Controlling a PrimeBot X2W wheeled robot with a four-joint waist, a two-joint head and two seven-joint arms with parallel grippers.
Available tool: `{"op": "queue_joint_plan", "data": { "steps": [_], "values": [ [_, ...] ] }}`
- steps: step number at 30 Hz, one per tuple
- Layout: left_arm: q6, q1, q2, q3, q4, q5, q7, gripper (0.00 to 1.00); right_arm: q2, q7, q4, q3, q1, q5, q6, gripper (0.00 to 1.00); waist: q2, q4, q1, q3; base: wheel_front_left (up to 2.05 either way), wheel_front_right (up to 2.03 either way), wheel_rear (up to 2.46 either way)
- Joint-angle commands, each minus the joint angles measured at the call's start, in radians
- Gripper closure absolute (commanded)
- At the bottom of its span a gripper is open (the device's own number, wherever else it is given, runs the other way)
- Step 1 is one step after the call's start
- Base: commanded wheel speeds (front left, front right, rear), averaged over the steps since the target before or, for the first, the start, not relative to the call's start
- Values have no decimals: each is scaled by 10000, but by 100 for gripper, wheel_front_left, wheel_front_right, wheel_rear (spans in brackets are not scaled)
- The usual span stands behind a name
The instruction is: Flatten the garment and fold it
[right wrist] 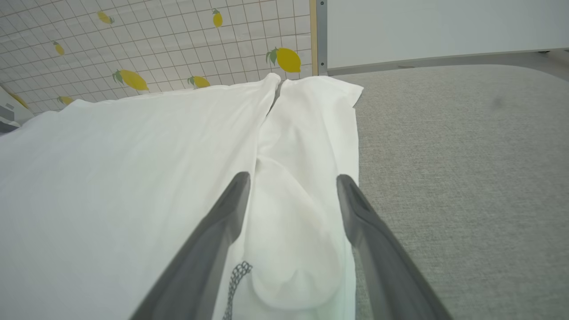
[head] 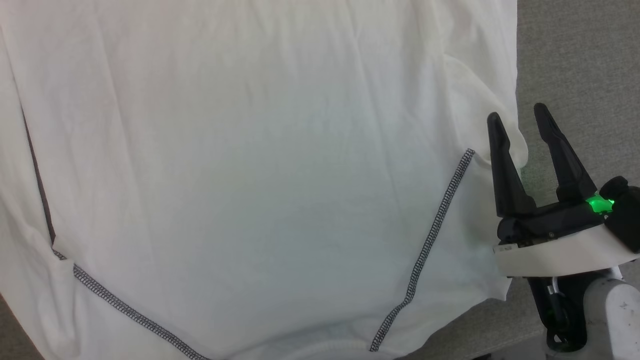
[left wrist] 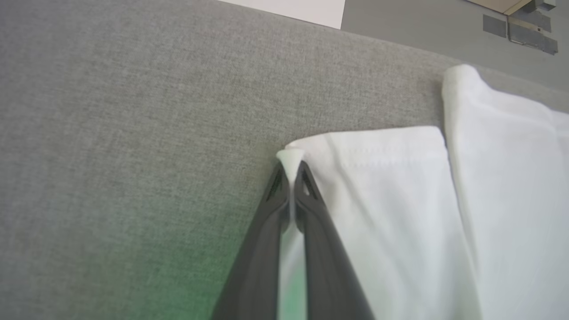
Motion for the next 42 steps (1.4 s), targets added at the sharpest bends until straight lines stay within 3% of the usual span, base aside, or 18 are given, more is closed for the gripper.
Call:
{"op": "queue_joint_plan", "data": {
  "steps": [1, 7, 11, 17, 20, 26, 29, 35, 42],
  "values": [
    [-26, 524, -151, -86, 12, -171, 66, 100, 12, -99, 58, -24, -148, 41, -15, 0, 0, 91, -1, -206, 0, 0, 0],
    [-570, 662, -52, 49, -461, -183, -891, 100, 12, -154, 293, -102, -111, 28, -15, 0, 0, 393, -1, -1037, 0, 0, 0],
    [-963, 710, -129, -28, -635, 94, -2070, 100, 12, -123, 480, -122, -33, 25, -15, 0, 0, 571, -1, -1819, 0, 0, 0],
    [-1574, 1136, -569, -496, -1046, 425, -3607, 100, 12, 120, 495, -437, 342, -99, -15, 0, 0, 877, -1, -3097, 0, 0, 0],
    [-1775, 1441, -1054, -911, -1525, 461, -4042, 100, 12, 292, 379, -738, 602, -169, -15, 0, 0, 1122, -1, -3643, 0, 0, 0],
    [-2246, 1837, -2569, -2467, -2670, 498, -4385, 100, 12, 735, -5, -1319, 1197, -268, -15, 0, 0, 1833, -1, -4633, 0, 0, 0],
    [-2549, 2030, -3770, -3647, -3049, 398, -4471, 100, 12, 948, -199, -1456, 1441, -240, -15, 0, 0, 2090, -1, -5006, 0, 0, 0],
    [-3058, 2900, -5564, -5794, -2724, 293, -4591, 100, 12, 1161, -378, -1465, 1649, -124, -15, 0, 0, 2227, -1, -5311, 0, 0, 0],
    [-3405, 4085, -6271, -7495, -1325, 207, -4725, 100, 12, 1234, -413, -1485, 1801, -103, -15, 0, 0, 2121, -1, -5323, 0, 0, 0]
  ]
}}
